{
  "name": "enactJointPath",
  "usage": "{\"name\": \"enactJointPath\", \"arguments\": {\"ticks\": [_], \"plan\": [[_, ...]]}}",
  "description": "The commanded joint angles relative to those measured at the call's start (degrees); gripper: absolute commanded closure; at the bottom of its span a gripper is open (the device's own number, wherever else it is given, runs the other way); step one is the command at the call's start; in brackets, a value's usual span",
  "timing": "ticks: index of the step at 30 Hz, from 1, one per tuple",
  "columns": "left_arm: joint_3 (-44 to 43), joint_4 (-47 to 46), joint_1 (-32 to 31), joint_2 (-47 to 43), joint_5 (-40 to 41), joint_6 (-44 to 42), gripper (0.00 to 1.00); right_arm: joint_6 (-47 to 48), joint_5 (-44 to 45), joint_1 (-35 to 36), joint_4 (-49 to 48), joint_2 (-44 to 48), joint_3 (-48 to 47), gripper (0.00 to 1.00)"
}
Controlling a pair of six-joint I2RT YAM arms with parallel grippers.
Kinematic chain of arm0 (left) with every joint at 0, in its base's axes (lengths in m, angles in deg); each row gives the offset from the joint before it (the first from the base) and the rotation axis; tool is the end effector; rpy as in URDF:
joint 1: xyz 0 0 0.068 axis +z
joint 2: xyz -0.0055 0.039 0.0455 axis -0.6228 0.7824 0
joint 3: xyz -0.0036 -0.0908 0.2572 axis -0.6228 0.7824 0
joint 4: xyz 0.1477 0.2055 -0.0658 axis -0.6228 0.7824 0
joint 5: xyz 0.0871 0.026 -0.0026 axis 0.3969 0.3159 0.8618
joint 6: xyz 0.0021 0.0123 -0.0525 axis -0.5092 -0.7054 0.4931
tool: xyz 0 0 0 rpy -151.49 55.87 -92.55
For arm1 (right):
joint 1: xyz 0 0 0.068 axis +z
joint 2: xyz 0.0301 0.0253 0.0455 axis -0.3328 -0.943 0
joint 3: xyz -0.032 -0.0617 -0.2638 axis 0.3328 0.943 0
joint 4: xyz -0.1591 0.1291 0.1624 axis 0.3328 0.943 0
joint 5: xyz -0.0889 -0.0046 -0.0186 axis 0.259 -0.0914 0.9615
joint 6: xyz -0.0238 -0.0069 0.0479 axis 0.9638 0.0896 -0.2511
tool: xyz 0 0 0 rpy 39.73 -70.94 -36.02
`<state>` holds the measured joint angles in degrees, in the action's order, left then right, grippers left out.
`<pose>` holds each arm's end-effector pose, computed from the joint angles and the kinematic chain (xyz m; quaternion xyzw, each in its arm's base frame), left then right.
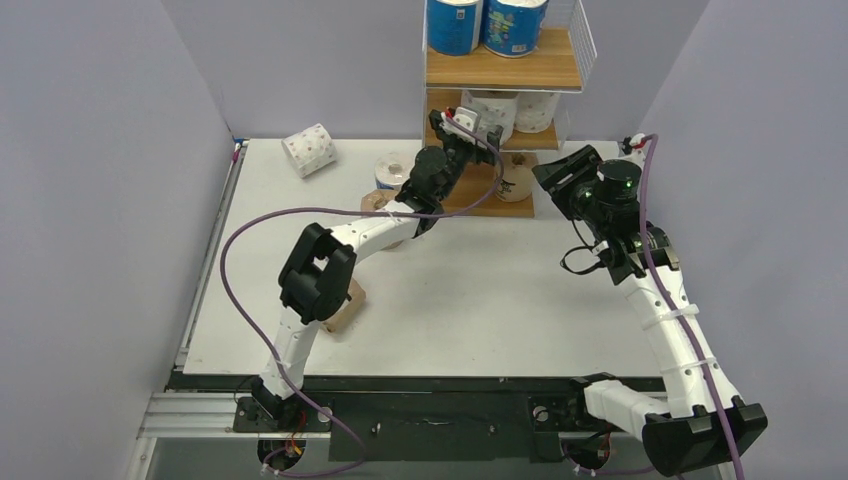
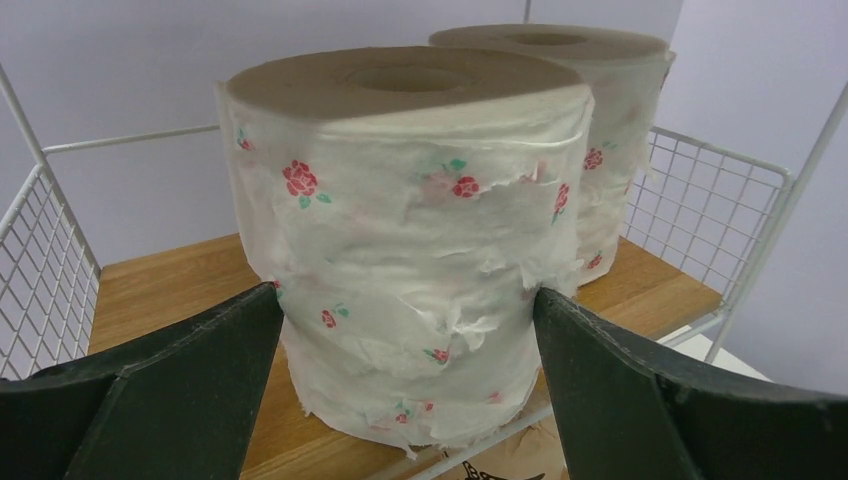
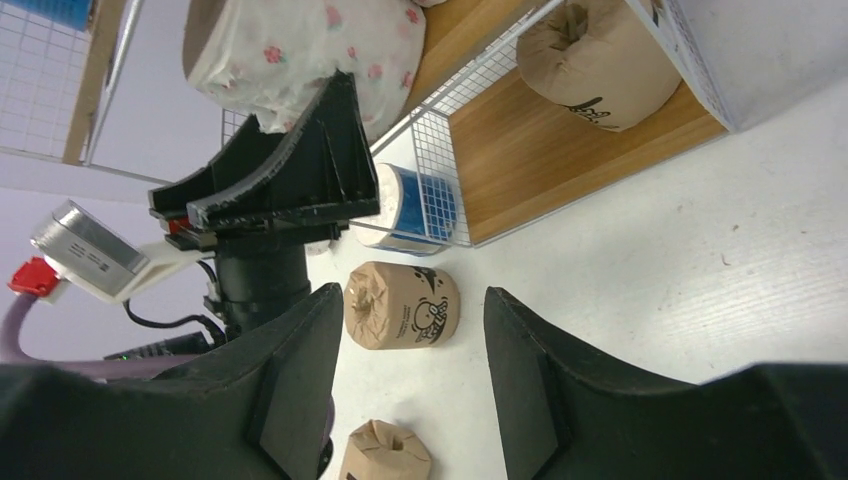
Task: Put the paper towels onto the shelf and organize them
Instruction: Place the paper towel on the shelf.
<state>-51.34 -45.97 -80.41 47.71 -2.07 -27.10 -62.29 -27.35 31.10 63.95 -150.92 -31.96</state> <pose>0.3922 -0.3422 0.3159 0.1364 0.5665 -0.2266 0.7805 0.2340 0.0504 0.4035 0.2935 0.7584 0.3459 0.4681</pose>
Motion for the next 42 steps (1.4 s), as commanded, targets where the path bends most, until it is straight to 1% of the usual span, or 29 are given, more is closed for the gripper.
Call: {"name": "enactJointPath", "arguments": {"ticks": [1,10,20,23,42], "plan": [[-4.40,1.02,0.80,1.82,1.06,-1.25,0.07,2.12,2.03,-0.04,-2.18,2.95,2.15,0.50],[-8.63,2.96,1.70,4.27,1.60,-0.86,0.07,4.18,4.09,-0.06,0.05,8.27,6.84,0.51],[-13.59,4.31,2.94,7.28,0.79,0.91,0.07,4.47,7.54,0.07,1.29,17.53,15.88,0.52],[-15.19,4.68,2.90,8.17,0.42,2.81,0.06,4.81,7.40,0.04,1.96,17.59,16.31,0.52],[-18.68,6.69,3.41,11.71,-1.00,5.19,0.06,6.49,8.62,0.23,3.55,18.74,16.56,0.52]]}}
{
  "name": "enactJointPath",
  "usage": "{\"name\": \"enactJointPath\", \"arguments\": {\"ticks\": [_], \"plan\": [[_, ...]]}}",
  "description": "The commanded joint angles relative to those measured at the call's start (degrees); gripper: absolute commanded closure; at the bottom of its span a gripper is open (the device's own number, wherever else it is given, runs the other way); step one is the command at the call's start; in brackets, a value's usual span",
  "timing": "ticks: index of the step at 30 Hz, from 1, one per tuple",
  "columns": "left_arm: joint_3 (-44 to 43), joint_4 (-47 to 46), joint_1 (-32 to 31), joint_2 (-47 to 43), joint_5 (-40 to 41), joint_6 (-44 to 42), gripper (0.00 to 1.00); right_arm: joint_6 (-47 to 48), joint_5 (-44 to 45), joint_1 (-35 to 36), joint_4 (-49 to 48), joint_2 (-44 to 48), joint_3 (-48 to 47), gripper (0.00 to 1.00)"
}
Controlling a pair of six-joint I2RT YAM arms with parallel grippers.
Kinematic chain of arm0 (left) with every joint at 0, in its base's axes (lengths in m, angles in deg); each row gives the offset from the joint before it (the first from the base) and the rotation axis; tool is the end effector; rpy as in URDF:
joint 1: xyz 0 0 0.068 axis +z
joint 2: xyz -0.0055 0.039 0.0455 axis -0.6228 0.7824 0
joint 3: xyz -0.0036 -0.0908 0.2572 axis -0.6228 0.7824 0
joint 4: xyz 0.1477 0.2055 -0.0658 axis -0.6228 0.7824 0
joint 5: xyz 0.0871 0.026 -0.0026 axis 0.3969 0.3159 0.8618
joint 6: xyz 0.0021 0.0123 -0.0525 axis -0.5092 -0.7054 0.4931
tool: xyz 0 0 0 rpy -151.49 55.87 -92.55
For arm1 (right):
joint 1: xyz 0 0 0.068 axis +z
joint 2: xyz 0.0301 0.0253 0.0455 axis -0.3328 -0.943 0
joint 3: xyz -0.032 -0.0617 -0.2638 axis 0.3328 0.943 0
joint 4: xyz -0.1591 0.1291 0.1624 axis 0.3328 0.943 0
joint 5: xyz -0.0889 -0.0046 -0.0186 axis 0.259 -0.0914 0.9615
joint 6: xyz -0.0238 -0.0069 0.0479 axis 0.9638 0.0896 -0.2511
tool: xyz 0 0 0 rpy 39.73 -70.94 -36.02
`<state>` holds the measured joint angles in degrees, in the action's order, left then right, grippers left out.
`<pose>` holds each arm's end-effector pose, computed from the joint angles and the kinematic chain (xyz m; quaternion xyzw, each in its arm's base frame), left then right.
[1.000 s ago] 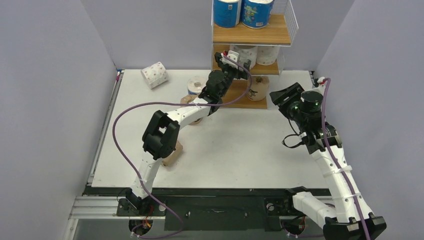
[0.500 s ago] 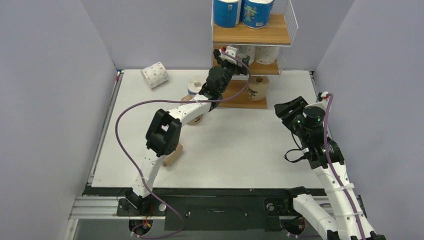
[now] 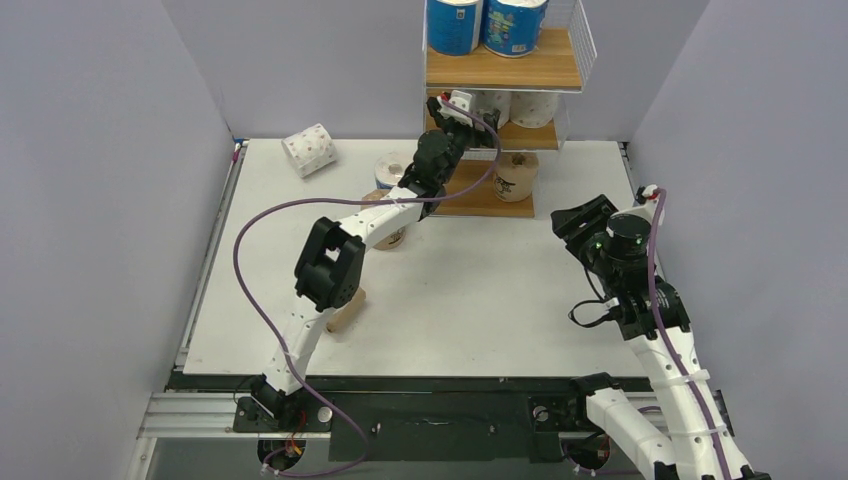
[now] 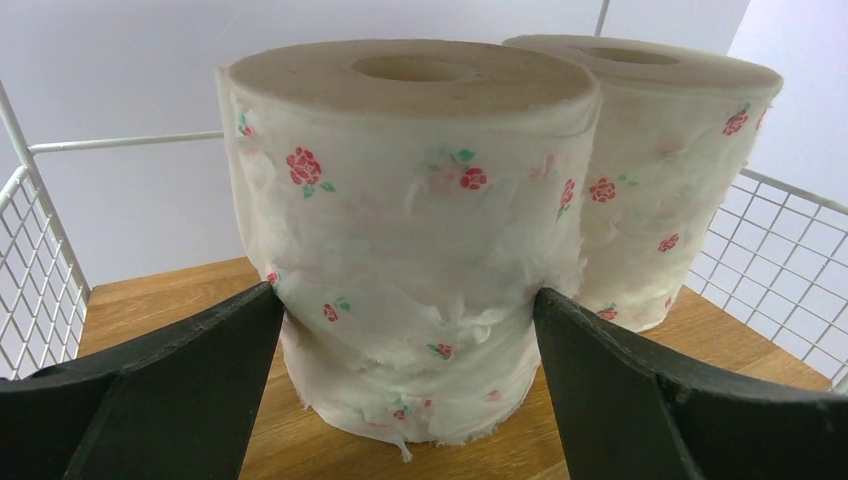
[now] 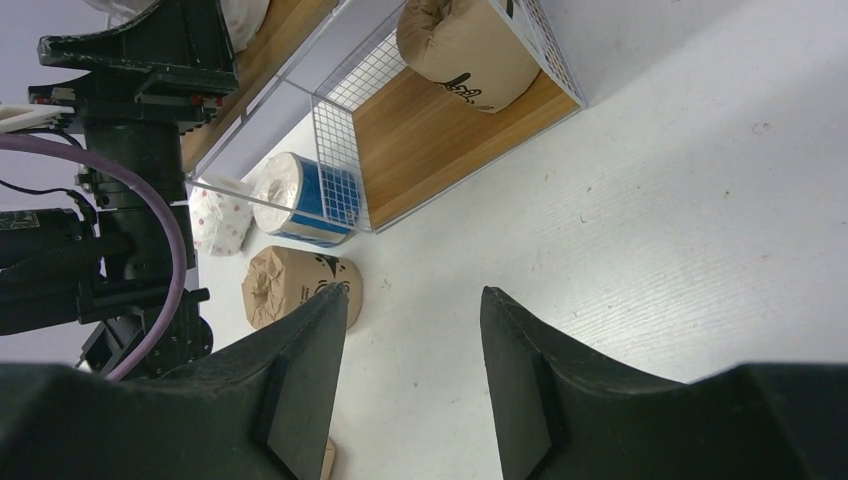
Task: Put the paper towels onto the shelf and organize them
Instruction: Place the paper towel on the shelf.
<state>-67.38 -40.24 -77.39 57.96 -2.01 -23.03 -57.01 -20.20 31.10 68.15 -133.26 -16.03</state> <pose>0.4408 -0.3461 0.3110 0.1005 0.5735 -0.2336 0.7787 0.1662 0.0319 0.3587 0.2960 0.7706 0.2711 0.4951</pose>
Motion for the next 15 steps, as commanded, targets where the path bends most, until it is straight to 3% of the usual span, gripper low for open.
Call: {"name": "enactJointPath", "arguments": {"ticks": [1,10,15], "plan": [[-2.67,0.99,0.38,1.65,-1.14,1.16,0.06,1.22,1.43,0.26,-0.60,1.11,0.75,0.52],[4.24,-3.13,-0.32,-3.95,-5.59,1.34,0.00,1.18,1.26,0.17,-1.26,0.87,0.88,0.52],[10.94,-5.88,-1.13,-11.45,-7.04,-0.89,0.03,1.60,0.24,0.22,-2.40,0.39,0.84,0.52]]}}
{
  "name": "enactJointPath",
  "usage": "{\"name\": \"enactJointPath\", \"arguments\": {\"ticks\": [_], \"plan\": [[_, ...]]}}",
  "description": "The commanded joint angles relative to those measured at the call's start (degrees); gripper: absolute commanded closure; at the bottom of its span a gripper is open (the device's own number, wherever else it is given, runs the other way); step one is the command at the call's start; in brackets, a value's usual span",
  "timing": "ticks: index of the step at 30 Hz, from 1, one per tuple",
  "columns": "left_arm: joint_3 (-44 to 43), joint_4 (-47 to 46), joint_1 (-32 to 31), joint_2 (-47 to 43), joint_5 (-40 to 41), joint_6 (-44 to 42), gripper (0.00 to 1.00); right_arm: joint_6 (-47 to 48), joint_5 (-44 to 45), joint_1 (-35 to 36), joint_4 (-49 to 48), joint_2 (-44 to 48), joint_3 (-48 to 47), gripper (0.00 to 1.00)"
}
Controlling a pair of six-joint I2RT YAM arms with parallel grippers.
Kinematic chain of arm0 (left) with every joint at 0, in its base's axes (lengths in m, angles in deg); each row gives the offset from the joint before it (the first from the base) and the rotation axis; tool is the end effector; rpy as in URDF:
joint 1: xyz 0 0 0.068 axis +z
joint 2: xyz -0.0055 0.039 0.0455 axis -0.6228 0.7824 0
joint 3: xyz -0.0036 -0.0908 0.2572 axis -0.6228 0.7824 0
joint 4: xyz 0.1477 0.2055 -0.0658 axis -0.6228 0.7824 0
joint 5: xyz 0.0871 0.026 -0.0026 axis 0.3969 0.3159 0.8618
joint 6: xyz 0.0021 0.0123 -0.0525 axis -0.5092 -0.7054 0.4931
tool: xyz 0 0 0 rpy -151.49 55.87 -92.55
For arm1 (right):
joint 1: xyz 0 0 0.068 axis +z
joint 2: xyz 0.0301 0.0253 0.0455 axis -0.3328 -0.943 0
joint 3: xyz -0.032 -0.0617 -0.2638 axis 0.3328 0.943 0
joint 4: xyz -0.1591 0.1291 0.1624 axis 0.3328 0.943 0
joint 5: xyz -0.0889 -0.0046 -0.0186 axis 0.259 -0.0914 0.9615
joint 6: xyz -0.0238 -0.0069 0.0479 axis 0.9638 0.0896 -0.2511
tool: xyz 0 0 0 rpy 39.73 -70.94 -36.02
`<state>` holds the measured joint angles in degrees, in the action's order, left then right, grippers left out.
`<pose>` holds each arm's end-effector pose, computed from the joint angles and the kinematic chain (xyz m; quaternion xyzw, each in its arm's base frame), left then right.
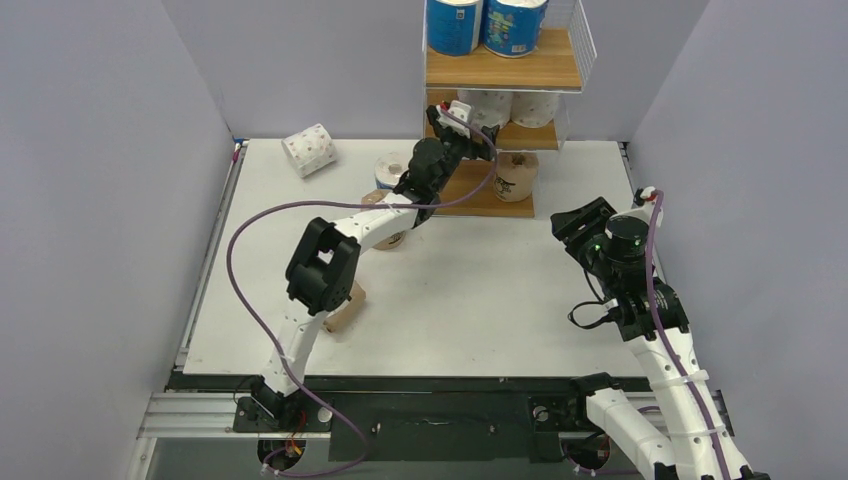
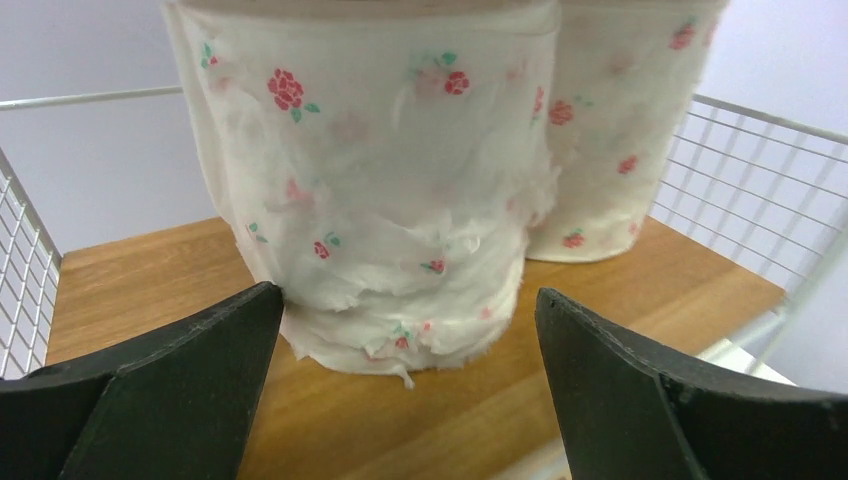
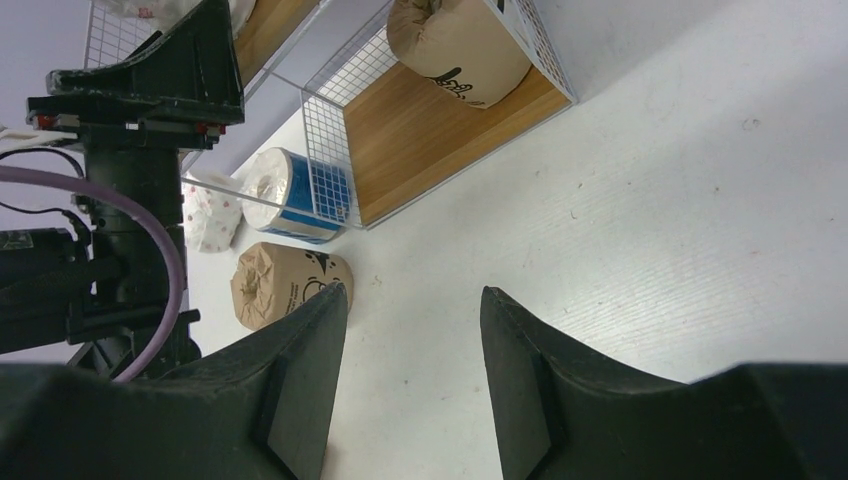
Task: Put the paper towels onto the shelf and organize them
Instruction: Place the paper towel on the shelf.
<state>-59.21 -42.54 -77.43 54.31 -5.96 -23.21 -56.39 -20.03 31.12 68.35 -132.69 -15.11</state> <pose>0.4287 -0.3400 0.2989 0.1344 0.5808 -0.2471 0.7639 0.1646 0.0315 0.3545 0.2932 0.7745 0.2653 0.4938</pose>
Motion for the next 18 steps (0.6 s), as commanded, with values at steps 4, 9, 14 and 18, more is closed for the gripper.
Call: {"name": "enactJointPath", "arguments": {"ticks": [4,9,14,18], "plan": [[10.83,-4.19,-1.60,-15.89,-4.61,-1.52,0.04,2.88,0.18,0.27,-3.89,-0.65,-0.45,0.52],[24.08,-4.87,-5.05,-30.47,-3.84,-3.05,0.04,5.09,0.61,0.84,-9.67,-1.41,-0.74,0.53],[40.13,-2.26,-10.95,-44.56,6.27,0.43,0.02,12.16,10.72,10.19,-23.83,-1.34,2.41,0.68],[51.68,1.32,-15.67,-55.70,15.36,2.10,0.00,17.25,18.16,17.57,-39.05,-4.28,5.82,0.85]]}}
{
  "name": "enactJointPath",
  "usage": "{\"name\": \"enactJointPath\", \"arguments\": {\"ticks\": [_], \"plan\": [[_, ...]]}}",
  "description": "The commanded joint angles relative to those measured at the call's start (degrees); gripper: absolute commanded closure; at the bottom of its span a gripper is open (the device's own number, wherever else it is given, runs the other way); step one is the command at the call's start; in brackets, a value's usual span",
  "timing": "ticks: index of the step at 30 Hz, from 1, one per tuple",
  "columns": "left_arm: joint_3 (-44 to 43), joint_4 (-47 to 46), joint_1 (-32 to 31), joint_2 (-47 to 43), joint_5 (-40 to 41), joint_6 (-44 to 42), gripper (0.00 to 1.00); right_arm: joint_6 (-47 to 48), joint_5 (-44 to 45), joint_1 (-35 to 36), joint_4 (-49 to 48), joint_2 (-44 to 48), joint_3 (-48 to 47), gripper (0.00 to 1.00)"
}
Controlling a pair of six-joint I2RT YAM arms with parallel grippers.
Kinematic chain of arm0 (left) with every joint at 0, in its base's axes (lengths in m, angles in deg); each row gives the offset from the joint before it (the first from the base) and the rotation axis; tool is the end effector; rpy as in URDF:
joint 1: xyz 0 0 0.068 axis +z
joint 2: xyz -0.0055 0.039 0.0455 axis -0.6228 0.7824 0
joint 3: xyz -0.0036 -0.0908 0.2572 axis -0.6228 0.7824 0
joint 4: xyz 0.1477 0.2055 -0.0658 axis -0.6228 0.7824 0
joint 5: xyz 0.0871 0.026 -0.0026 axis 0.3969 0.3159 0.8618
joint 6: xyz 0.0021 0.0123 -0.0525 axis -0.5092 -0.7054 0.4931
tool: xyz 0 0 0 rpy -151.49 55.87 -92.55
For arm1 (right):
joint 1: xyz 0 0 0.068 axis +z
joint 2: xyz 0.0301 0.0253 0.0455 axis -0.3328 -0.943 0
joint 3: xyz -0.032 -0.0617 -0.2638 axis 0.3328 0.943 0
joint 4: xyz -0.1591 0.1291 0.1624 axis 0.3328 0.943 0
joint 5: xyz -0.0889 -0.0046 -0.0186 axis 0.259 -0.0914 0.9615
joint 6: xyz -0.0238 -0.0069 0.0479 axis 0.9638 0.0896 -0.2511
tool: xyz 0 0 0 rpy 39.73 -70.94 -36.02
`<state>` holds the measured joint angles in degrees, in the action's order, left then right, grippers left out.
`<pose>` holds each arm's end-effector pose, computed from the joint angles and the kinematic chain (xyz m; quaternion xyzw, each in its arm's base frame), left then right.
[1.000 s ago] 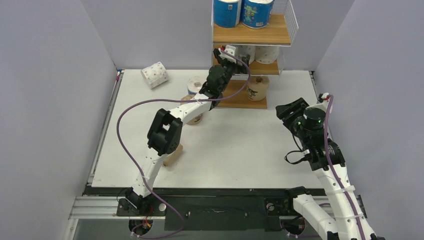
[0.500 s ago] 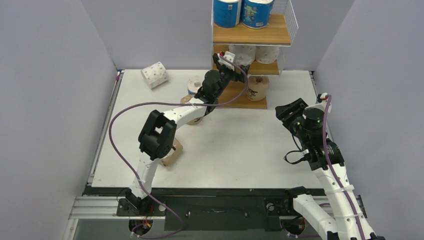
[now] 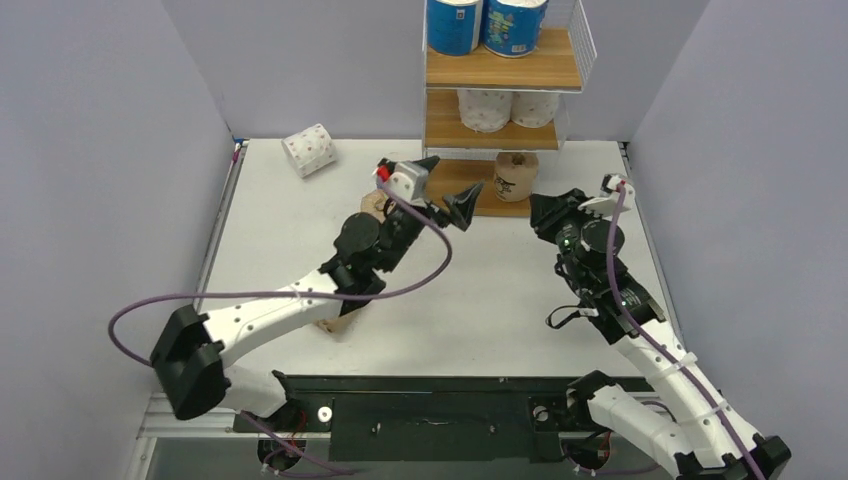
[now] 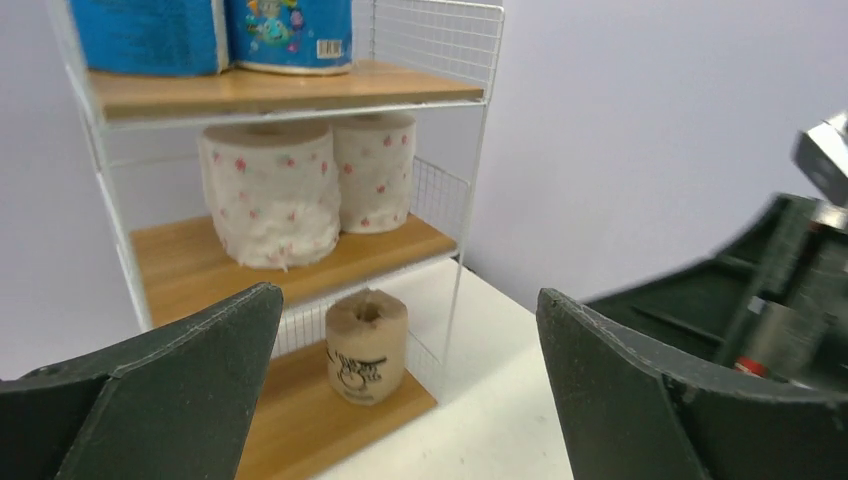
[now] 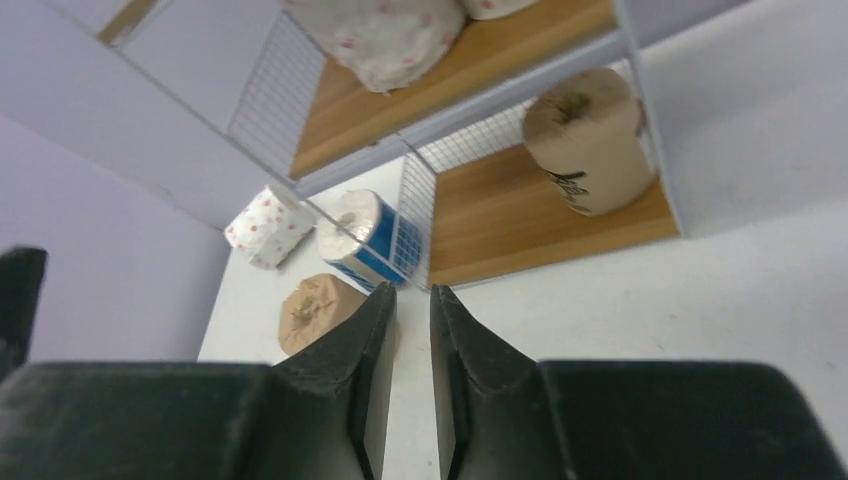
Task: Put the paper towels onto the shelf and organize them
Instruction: Place the paper towel on the shelf.
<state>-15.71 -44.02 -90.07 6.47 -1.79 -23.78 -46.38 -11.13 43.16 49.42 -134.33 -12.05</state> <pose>0.2179 -0.2628 0.3921 0.1530 0.5358 -0.3226 0.7652 0.1736 0.0676 0.3667 0.1818 0.7292 0.2771 0.5987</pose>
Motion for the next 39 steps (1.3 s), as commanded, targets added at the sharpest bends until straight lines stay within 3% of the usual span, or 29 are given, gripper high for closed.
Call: {"name": "enactJointPath", "arguments": {"ticks": [1,11,18,23,39], "plan": [[11.47,4.11,-3.48,-11.56,12.40,3.57,0.00,7.58,9.24,6.18,-22.37,-4.46,3.30,0.86],[34.34,20.37,-4.42,-42.37,19.00,16.26,0.10,13.81,3.21,5.97,-41.35,-26.37,-3.68,0.96],[38.71,30.24,-4.44,-57.58,21.97,19.90,0.11,11.68,0.64,4.75,-51.24,-39.69,-10.14,0.98],[38.42,33.79,-4.44,-60.83,21.72,20.00,0.12,10.58,0.76,4.41,-55.58,-45.03,-13.93,0.98],[36.12,35.83,-4.44,-61.37,17.03,22.39,0.12,8.02,6.58,1.42,-55.22,-58.57,-26.37,1.00]]}}
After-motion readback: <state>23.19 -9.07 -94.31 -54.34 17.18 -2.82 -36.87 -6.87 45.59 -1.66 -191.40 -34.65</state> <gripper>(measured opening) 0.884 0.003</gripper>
